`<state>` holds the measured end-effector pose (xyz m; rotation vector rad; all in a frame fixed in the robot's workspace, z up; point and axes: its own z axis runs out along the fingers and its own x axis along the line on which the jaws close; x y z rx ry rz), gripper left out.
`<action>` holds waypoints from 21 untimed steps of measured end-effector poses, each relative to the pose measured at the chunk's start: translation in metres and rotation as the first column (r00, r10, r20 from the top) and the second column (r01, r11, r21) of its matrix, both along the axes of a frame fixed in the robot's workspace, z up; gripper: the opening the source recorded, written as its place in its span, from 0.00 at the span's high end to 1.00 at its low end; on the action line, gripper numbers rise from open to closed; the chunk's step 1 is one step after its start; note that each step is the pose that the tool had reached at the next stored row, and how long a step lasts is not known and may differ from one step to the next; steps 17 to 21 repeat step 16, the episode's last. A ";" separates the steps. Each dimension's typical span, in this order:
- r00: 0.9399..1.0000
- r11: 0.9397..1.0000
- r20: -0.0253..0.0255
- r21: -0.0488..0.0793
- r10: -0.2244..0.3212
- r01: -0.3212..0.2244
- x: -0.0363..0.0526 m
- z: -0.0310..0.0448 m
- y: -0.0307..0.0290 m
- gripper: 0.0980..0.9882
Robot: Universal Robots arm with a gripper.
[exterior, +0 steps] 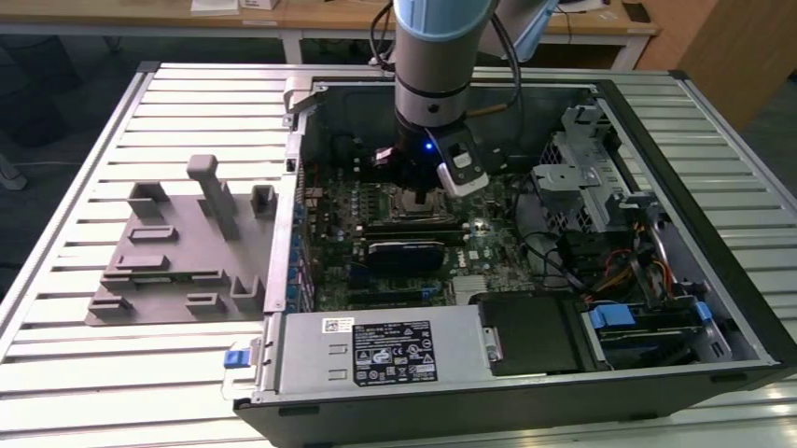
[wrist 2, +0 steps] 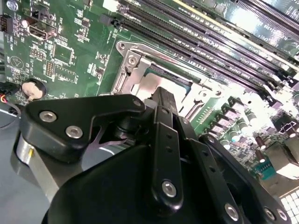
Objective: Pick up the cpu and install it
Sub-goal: 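Install the second cpu locking lever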
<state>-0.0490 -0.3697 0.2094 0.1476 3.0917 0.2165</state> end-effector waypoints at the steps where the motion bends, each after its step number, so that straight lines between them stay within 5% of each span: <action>1: 1.000 1.000 0.000 0.000 0.000 0.000 0.0000 0.0006 0.0000 0.99; 9: 1.000 1.000 0.000 0.000 0.000 0.000 0.0000 0.0115 0.0000 0.99; 21: 1.000 1.000 0.000 0.000 0.000 0.000 0.0000 0.0115 0.0001 0.99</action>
